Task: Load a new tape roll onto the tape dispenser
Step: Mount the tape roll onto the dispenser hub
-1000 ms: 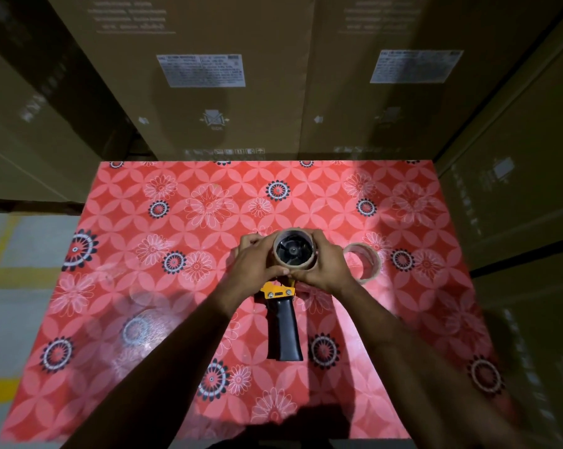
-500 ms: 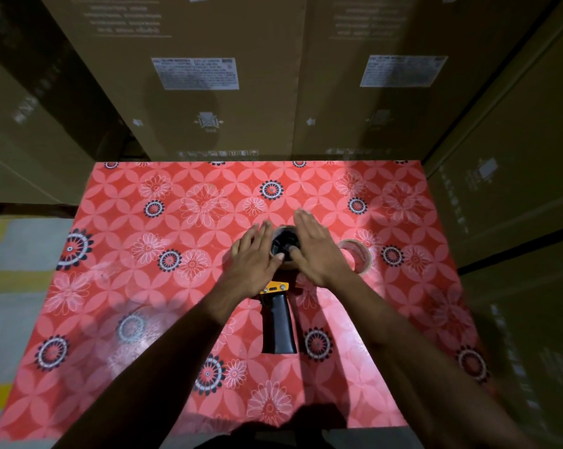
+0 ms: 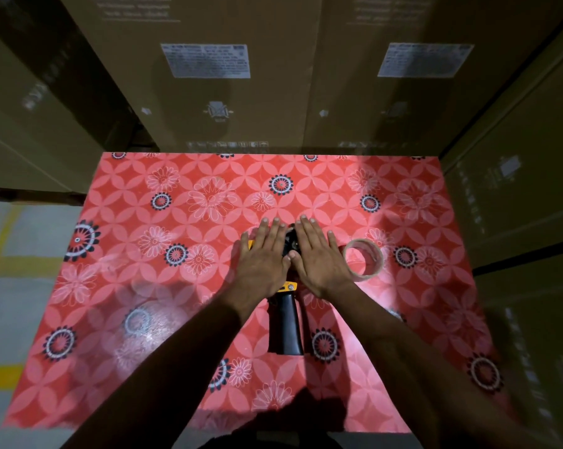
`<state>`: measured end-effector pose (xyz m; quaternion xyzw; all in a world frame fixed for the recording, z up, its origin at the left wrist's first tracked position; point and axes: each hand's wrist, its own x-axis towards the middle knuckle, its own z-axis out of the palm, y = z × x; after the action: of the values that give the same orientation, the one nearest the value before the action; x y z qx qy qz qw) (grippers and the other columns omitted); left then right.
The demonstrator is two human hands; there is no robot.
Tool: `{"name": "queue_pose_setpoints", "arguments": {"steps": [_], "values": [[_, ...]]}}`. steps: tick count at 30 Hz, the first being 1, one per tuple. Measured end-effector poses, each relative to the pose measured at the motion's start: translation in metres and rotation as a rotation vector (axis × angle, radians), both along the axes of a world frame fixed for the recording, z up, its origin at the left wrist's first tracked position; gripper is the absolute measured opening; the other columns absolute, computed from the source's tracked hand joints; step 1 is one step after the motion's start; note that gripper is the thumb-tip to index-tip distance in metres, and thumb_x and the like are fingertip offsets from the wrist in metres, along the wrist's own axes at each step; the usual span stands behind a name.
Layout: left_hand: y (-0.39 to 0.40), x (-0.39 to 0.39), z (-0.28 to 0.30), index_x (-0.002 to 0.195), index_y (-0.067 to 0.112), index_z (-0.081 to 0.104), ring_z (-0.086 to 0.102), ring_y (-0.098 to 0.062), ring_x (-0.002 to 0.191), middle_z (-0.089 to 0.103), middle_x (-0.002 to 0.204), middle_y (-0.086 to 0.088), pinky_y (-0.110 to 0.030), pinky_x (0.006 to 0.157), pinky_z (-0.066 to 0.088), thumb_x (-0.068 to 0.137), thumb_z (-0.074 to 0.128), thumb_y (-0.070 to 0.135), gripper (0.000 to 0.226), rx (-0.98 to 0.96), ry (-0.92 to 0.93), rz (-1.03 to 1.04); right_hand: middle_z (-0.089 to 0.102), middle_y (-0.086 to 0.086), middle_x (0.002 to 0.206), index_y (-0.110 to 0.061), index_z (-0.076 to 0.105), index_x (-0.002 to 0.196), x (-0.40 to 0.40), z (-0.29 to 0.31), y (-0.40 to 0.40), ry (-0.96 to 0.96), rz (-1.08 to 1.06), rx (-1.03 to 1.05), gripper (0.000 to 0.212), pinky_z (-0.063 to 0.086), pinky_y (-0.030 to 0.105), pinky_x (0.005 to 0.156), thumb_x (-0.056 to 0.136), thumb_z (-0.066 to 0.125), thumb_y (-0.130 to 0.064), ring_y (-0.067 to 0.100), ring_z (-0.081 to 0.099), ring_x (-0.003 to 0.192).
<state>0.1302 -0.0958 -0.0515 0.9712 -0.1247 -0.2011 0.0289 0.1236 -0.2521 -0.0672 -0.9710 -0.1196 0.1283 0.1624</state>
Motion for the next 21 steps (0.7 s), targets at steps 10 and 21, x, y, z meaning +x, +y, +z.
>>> {"name": "queue_pose_setpoints", "arguments": {"steps": [10, 21], "values": [[0.04, -0.003, 0.016, 0.16, 0.037, 0.001, -0.001, -0.027, 0.156, -0.007, 0.169, 0.006, -0.062, 0.123, 0.005, 0.105, 0.038, 0.048, 0.068, -0.659, 0.106, 0.334, -0.013, 0.007, 0.169, -0.016, -0.008, 0.161, -0.014, 0.019, 0.0, -0.008, -0.074, 0.069, 0.072, 0.001, 0.051, 0.126, 0.106, 0.02, -0.052, 0.024, -0.012, 0.156], [0.084, -0.079, 0.005, 0.153, 0.047, 0.025, 0.004, -0.021, 0.155, 0.004, 0.17, 0.009, -0.057, 0.12, 0.021, 0.103, 0.048, 0.04, 0.055, -0.369, -0.064, 0.067, 0.043, 0.013, 0.129, -0.019, 0.015, 0.158, -0.128, 0.02, 0.056, -0.024, -0.225, 0.068, 0.078, 0.052, 0.04, 0.078, 0.096, 0.054, -0.046, 0.034, 0.057, 0.111]]}}
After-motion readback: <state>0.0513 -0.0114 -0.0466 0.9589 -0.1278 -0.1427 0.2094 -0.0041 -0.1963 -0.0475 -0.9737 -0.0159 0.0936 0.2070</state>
